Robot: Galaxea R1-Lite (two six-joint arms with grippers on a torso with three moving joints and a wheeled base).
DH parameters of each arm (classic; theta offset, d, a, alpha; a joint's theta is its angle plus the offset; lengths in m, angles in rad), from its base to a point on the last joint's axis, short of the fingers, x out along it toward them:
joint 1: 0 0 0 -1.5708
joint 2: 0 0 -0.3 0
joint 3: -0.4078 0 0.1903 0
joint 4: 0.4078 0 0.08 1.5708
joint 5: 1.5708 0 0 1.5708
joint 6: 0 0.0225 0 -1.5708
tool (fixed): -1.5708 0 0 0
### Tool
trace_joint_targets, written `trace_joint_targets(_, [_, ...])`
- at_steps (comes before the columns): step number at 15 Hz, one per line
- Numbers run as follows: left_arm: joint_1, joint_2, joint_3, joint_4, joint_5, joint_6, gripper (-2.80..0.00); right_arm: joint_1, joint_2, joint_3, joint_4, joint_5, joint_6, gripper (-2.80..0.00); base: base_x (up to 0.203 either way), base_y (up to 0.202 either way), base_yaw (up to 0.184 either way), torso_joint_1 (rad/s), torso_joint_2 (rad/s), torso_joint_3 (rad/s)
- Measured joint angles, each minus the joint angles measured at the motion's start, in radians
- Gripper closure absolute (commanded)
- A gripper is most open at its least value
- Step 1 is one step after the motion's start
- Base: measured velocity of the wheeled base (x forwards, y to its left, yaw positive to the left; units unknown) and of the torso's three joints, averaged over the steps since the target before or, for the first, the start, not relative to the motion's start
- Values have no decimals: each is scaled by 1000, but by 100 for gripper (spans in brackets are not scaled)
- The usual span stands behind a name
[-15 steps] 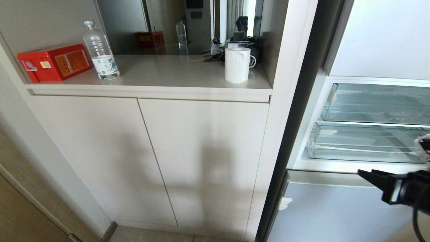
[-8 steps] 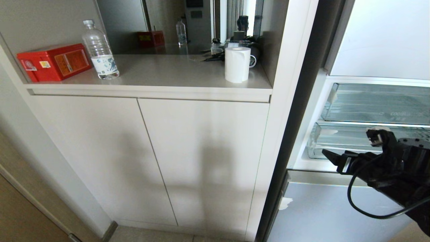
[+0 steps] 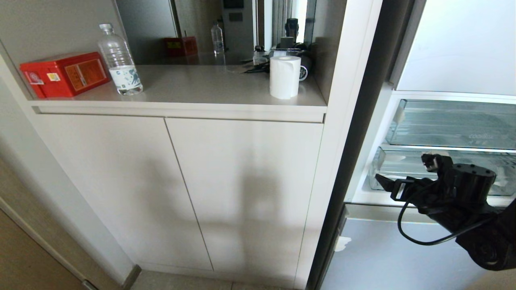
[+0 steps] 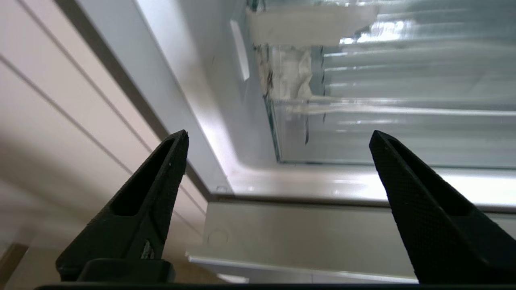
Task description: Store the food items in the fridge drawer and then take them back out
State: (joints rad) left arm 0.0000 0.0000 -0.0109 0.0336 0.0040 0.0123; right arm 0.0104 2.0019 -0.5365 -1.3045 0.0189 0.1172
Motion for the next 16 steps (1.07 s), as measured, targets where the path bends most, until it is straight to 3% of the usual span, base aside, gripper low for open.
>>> trace_joint_targets(10, [0,0,0,0,0,0,0,0,86,-106,-27,-68,-4,-280,0,0,0,0,0,0])
trace_joint_targets(16, [0,0,0,0,0,0,0,0,110,-139,-27,-68,-2,-280,0,0,0,0,0,0])
